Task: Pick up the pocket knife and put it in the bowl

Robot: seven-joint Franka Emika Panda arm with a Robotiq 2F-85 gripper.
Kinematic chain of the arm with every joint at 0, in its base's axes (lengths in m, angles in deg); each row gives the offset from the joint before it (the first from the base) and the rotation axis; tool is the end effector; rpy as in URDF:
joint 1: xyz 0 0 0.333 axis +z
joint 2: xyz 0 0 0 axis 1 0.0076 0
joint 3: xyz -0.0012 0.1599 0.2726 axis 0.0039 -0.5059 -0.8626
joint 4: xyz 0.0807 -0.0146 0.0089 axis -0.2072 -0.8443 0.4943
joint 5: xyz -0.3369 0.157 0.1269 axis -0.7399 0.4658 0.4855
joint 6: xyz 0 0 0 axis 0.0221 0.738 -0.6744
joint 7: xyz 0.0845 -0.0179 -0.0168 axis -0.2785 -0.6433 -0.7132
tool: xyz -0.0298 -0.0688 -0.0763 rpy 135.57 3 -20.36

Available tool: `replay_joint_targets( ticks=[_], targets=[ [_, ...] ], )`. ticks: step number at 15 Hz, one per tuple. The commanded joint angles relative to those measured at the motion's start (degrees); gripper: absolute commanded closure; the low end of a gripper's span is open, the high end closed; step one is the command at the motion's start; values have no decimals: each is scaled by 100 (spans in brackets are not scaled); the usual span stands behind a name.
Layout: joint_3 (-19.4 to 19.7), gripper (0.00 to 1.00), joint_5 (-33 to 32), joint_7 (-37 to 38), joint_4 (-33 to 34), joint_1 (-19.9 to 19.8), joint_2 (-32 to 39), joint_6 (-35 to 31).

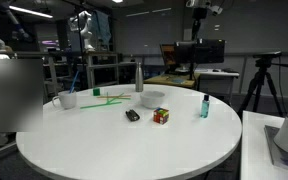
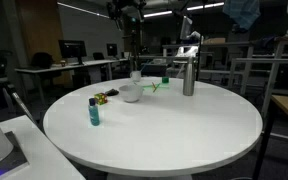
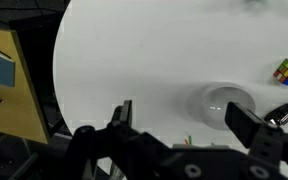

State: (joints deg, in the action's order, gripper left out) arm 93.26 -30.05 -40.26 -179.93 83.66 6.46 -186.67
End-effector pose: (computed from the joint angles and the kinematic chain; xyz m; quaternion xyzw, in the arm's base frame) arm 0.4160 -0.1877 0.5347 0.9827 0.1180 0.0961 0.1055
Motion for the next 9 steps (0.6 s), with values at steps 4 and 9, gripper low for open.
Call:
replay_joint_targets(
  ticks=[4,9],
  targets=[
    [-15,0,133,-108,13,19,91,-79],
    [-36,0,790,-32,93,281,666,-237]
  ],
)
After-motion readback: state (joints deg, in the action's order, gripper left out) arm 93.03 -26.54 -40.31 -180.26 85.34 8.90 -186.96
